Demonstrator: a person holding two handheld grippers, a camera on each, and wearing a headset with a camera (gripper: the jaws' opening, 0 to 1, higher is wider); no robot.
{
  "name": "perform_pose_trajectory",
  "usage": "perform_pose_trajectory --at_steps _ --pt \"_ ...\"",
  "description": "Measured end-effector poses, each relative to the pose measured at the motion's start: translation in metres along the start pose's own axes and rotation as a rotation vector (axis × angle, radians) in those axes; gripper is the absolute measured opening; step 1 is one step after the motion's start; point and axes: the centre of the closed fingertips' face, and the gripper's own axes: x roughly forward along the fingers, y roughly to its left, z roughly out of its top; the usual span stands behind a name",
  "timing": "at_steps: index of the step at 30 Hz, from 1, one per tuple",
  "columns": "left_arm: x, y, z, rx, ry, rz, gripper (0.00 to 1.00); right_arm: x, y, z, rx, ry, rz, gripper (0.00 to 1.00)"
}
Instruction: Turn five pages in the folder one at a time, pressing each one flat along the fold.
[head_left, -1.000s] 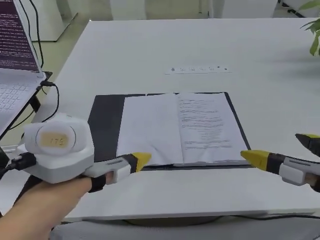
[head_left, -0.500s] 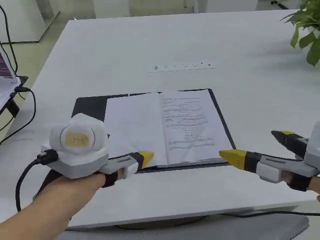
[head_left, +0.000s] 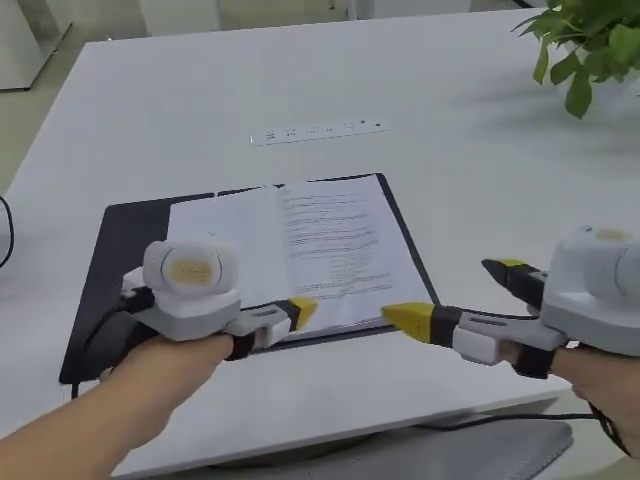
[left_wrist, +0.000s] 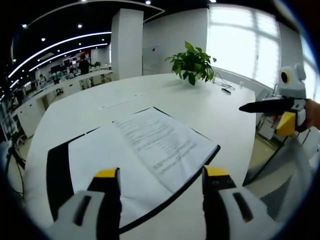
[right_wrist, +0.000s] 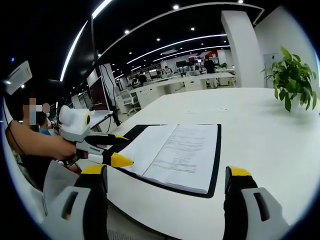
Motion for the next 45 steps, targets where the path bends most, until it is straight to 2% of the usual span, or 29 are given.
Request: perform_pose_trajectory --at_steps 5,7,10,17,23,31,34,36,37,38,40,43,45 --pt "0.023 -0.014 -0.001 0.013 0.007 -0.020 0.65 0.001 -0.003 -0.002 0.019 -0.001 0.009 0.97" --pt "0.036 -0.023 -0.002 0.019 0.007 -0.034 0.64 0.000 -0.004 -0.003 0.025 0.001 0.012 0.97" --pt "0.048 -0.033 -0.003 0.023 0.013 -0.047 0.62 0.000 -0.007 -0.005 0.027 0.005 0.016 0.96" --pt "0.075 -0.050 -0.007 0.028 0.016 -0.053 0.61 -0.001 -0.014 -0.009 0.052 0.003 0.022 0.95" --pt "0.096 -0.060 -0.007 0.015 0.012 -0.049 0.60 0.000 -0.018 -0.014 0.067 0.013 0.030 0.94" --pt "0.114 -0.063 -0.009 -0.003 0.001 -0.024 0.58 0.002 -0.021 -0.018 0.084 0.013 0.041 0.93" --pt "0.120 -0.061 -0.014 -0.008 0.008 -0.006 0.57 0.004 -0.022 -0.020 0.082 0.020 0.044 0.93" --pt "0.121 -0.060 -0.022 0.011 0.039 0.007 0.55 0.005 -0.022 -0.021 0.087 0.019 0.049 0.92" --pt "0.121 -0.060 -0.023 0.014 0.036 0.011 0.54 0.005 -0.022 -0.022 0.090 0.020 0.051 0.92" --pt "0.122 -0.060 -0.023 0.031 0.018 0.022 0.53 0.006 -0.022 -0.023 0.091 0.024 0.053 0.91" --pt "0.123 -0.060 -0.023 0.024 0.010 0.028 0.53 0.007 -0.022 -0.025 0.093 0.027 0.056 0.91" --pt "0.122 -0.059 -0.024 0.020 -0.061 0.033 0.52 0.008 -0.023 -0.028 0.104 0.030 0.058 0.90" --pt "0.121 -0.058 -0.025 0.013 -0.092 0.031 0.52 0.009 -0.025 -0.030 0.112 0.031 0.058 0.90"
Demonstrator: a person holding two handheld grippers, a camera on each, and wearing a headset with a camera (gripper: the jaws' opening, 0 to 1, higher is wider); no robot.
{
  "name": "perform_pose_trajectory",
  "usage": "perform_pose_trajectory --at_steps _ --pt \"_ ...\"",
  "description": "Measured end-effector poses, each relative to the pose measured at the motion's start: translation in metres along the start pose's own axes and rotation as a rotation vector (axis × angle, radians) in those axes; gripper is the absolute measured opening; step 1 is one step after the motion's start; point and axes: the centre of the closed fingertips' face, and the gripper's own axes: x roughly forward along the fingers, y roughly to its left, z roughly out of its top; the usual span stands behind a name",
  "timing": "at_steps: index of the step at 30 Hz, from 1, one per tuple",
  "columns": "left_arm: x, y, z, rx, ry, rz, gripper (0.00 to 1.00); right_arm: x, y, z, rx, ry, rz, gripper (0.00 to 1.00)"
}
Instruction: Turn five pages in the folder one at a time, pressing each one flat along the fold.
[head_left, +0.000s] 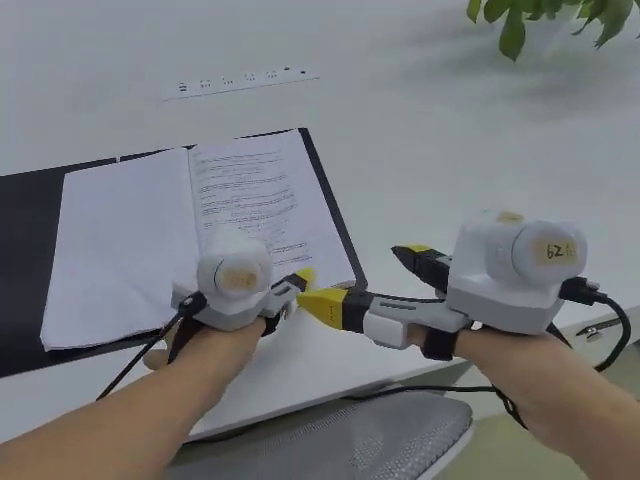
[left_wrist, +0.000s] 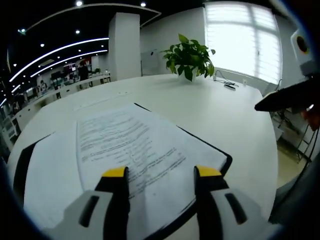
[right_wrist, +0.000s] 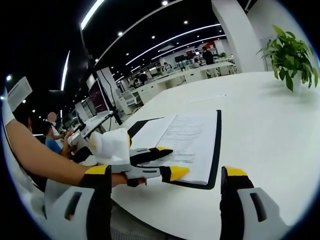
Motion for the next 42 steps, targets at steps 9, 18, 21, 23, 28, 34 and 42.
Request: perform_pose_trajectory --at_steps 9,18,21,23,28,34,42 --pt "0.000 0.002 0.000 -0.035 -0.058 0.008 0.44 0.003 -0.004 -0.004 0.025 0.011 0.002 0.87" --pt "0.000 0.016 0.003 -0.072 -0.079 0.053 0.28 0.010 -0.007 -0.009 0.040 0.035 0.011 0.86" --pt "0.000 0.018 0.002 -0.070 -0.077 0.058 0.25 0.011 -0.006 -0.010 0.040 0.038 0.018 0.86" --pt "0.000 0.017 0.002 -0.074 -0.074 0.061 0.25 0.013 -0.006 -0.010 0.043 0.042 0.021 0.86" --pt "0.000 0.023 0.003 -0.137 -0.083 0.092 0.17 0.016 -0.005 -0.010 0.040 0.048 0.030 0.85" --pt "0.001 0.027 0.002 -0.181 -0.086 0.090 0.11 0.023 -0.009 -0.010 0.052 0.055 0.039 0.84" --pt "0.000 0.025 0.001 -0.190 -0.094 0.084 0.10 0.056 -0.017 -0.007 0.109 0.065 0.078 0.71"
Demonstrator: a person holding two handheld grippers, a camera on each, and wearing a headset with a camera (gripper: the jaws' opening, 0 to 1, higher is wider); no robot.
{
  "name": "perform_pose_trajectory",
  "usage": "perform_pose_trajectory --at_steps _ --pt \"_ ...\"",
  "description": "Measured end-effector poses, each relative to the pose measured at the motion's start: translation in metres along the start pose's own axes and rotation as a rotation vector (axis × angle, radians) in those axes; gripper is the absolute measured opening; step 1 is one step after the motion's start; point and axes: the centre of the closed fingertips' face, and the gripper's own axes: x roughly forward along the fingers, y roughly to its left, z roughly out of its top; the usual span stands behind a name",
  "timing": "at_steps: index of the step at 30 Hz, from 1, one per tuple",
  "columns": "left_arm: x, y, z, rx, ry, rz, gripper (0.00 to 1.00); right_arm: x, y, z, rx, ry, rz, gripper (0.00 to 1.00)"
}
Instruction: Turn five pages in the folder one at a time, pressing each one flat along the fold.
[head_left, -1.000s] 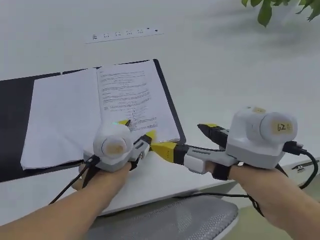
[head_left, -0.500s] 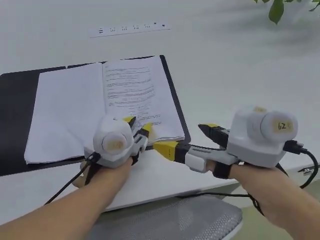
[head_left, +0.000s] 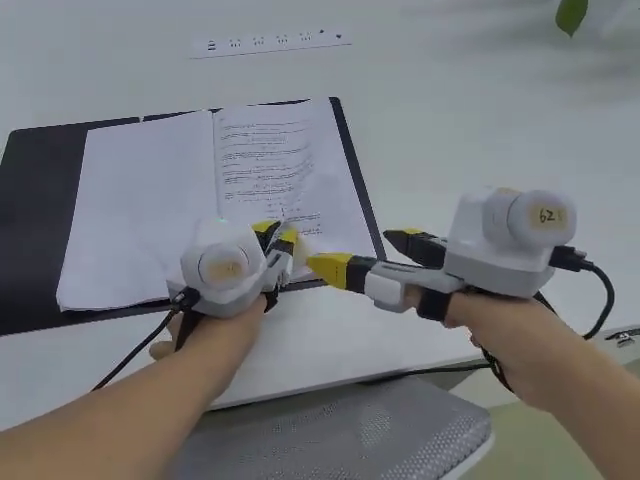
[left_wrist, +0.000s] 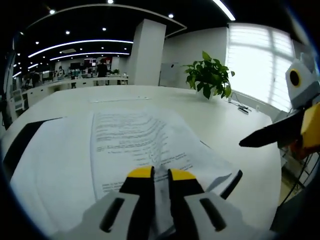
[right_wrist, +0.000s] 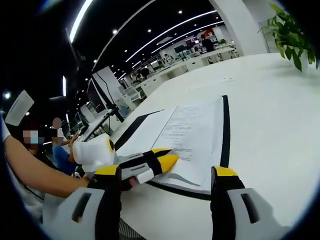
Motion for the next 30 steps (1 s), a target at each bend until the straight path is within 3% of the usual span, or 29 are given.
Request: perform_pose_trajectory --at_steps 8,16,20,30 --pt "-0.001 -0.001 0.000 0.000 -0.004 -0.002 0.10 0.028 -0.018 0.007 0.025 0.011 -0.005 0.62" --pt "0.000 -0.001 0.001 0.000 -0.010 -0.003 0.10 0.042 -0.035 0.008 0.076 0.022 -0.008 0.56" --pt "0.000 -0.001 0.001 -0.001 -0.012 -0.003 0.10 0.046 -0.043 0.008 0.098 0.014 -0.006 0.45" --pt "0.000 -0.001 0.001 -0.001 -0.017 -0.001 0.10 0.046 -0.062 0.009 0.275 -0.016 -0.019 0.20"
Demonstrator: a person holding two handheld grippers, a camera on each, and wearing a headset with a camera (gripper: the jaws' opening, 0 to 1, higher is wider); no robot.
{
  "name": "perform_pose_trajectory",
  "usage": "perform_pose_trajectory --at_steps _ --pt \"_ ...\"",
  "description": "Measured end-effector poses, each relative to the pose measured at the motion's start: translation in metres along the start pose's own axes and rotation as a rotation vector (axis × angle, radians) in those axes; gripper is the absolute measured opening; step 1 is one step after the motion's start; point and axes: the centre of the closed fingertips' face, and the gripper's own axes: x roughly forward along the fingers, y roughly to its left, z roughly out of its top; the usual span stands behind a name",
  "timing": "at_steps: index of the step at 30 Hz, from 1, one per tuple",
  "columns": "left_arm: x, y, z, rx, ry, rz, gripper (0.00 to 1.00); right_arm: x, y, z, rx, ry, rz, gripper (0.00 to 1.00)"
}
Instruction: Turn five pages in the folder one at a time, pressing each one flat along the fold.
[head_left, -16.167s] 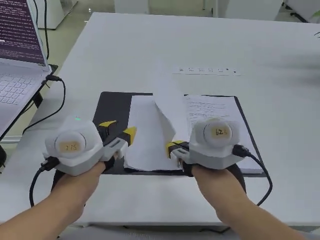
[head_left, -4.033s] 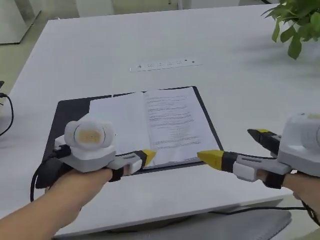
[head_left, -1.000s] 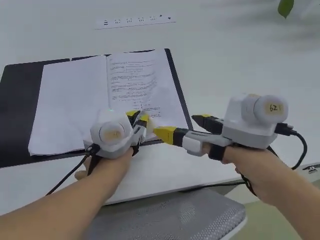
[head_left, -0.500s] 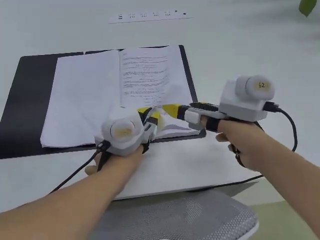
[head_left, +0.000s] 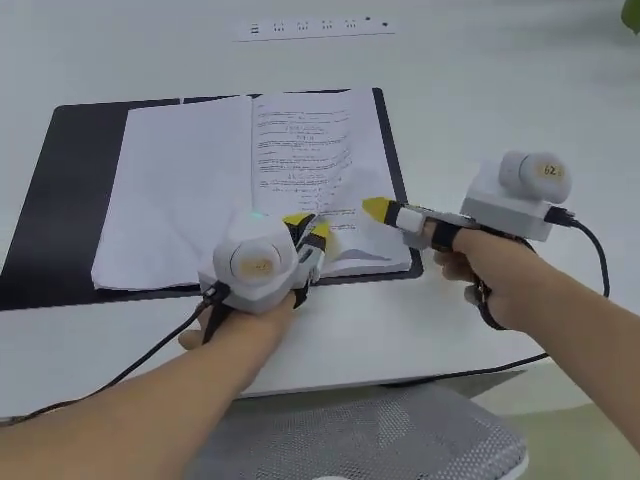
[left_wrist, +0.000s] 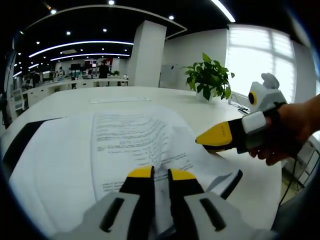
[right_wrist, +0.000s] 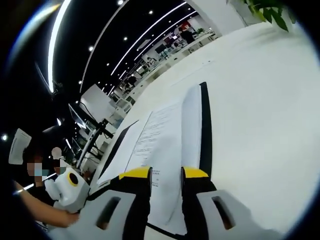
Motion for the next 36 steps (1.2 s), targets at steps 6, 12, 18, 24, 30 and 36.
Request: perform_pose_trajectory --at_steps 6,12,18,24,30,36 --pt "0.000 0.000 0.000 -0.003 0.004 0.000 0.10 -0.002 -0.006 -0.001 0.098 -0.014 -0.012 0.06" --pt "0.000 0.000 0.000 -0.004 0.012 -0.001 0.10 -0.005 -0.001 0.000 0.137 -0.038 -0.013 0.00" --pt "-0.001 -0.010 0.003 -0.005 0.072 -0.091 0.20 -0.012 0.003 0.010 0.147 -0.052 -0.052 0.00" --pt "-0.014 -0.010 0.011 0.002 0.082 -0.104 0.34 -0.018 0.016 0.018 0.163 -0.069 -0.056 0.00" --pt "-0.035 0.001 0.029 0.019 0.036 -0.103 0.37 -0.021 0.036 0.027 0.198 -0.093 -0.051 0.00" --pt "-0.057 0.019 0.048 0.014 -0.016 -0.095 0.37 -0.024 0.064 0.036 0.233 -0.094 -0.032 0.00"
